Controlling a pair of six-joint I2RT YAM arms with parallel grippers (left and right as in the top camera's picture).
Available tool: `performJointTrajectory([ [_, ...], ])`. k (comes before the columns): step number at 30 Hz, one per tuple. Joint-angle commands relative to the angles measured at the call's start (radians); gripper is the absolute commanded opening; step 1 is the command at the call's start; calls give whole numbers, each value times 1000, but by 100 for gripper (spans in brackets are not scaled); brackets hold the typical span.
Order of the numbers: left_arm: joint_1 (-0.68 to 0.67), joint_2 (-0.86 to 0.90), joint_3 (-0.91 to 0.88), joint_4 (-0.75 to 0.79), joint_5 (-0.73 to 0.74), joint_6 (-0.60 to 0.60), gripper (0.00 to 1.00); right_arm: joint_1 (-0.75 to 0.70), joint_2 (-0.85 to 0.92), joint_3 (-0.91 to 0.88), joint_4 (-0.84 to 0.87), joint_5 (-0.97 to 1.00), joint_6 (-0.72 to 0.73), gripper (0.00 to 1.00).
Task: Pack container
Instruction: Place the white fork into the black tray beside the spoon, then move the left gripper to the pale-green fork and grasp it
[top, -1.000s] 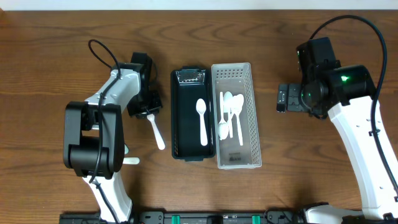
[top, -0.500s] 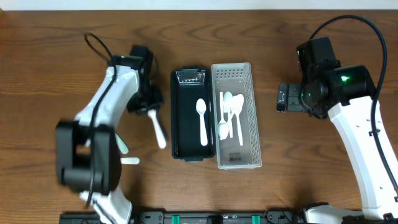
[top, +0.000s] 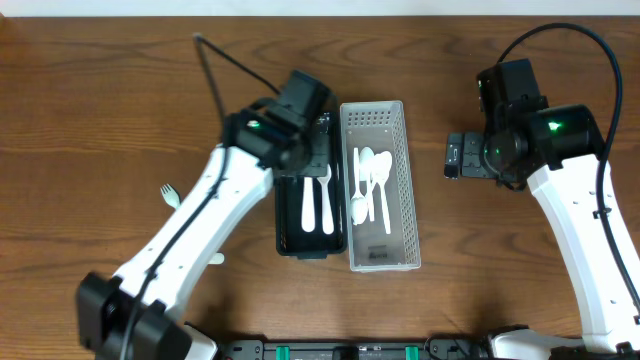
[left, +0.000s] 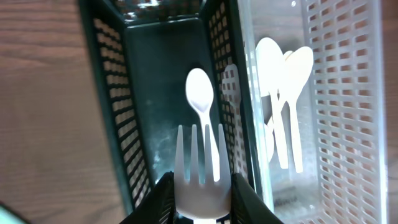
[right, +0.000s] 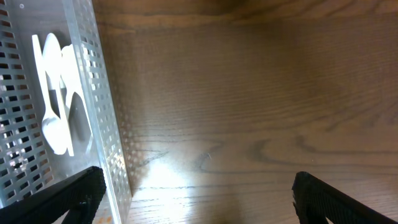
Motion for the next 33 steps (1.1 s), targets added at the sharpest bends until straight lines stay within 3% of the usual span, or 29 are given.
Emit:
performJointTrajectory([
  [1, -6, 61, -8, 13, -45, -15, 6, -6, -1, -1, -6, 14, -15, 99],
  [5, -5, 115, -8, 23, -47, -18, 8, -6, -1, -1, -13, 14, -15, 99],
  [7, -5, 132, -8, 26, -47, -17, 23, -6, -1, -1, -16, 14, -15, 99],
  [9, -5, 137, -8, 28, -47, -17, 29, -6, -1, -1, -17, 14, -15, 99],
  [12, -4, 136, -7, 35, -50, -17, 49, -6, -1, -1, -18, 14, -15, 99],
  [16, 6, 126, -7, 37, -90, -17, 56, -6, -1, -1, -26, 14, -15, 99],
  [23, 105, 37, -7, 30, -93, -18, 57, -6, -1, -2, -34, 14, -15, 99],
  [28, 277, -78, -7, -16, -92, -19, 63, -6, -1, -2, -47, 14, -15, 99],
  [33, 496, -142, -8, -131, -87, -136, 72, -6, -1, -2, -54, 14, -21, 99],
])
